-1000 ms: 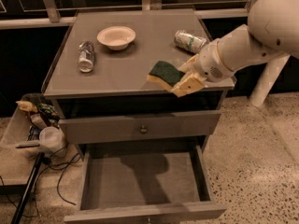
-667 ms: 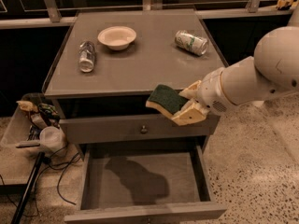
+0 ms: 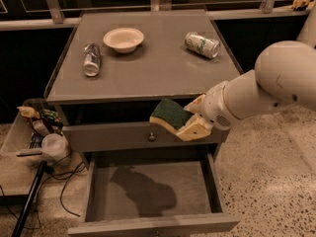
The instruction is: Place sponge into middle drawer
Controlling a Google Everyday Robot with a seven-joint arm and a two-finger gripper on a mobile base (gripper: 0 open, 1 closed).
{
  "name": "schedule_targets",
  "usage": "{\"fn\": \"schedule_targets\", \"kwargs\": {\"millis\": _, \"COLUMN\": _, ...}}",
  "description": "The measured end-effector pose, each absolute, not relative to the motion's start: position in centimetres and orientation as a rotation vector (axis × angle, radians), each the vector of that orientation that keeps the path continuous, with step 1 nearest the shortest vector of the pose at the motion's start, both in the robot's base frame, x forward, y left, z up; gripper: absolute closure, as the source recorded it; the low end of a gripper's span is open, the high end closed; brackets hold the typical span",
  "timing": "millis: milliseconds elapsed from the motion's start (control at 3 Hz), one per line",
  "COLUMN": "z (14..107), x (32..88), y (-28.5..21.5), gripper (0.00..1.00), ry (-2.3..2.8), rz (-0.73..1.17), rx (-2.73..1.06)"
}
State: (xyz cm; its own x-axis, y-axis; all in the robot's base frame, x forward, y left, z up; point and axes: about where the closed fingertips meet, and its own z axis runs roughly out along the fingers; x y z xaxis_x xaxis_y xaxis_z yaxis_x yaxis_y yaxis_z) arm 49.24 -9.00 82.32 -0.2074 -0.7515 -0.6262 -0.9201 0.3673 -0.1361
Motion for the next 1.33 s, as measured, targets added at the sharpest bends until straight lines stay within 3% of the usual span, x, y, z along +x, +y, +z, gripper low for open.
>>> {"fn": "schedule_targets", "kwargs": {"millis": 667, "z": 73.1, "x": 48.1, "y": -7.8, "gripper": 1.00, "ry": 2.110, "rz": 0.426, "rx": -1.434}}
{"fn": "schedule_targets", "kwargs": {"millis": 1333, "z": 66.0, "x": 48.2, "y": -9.5, "gripper": 1.00, "ry": 2.061, "rz": 0.365, "rx": -1.353}}
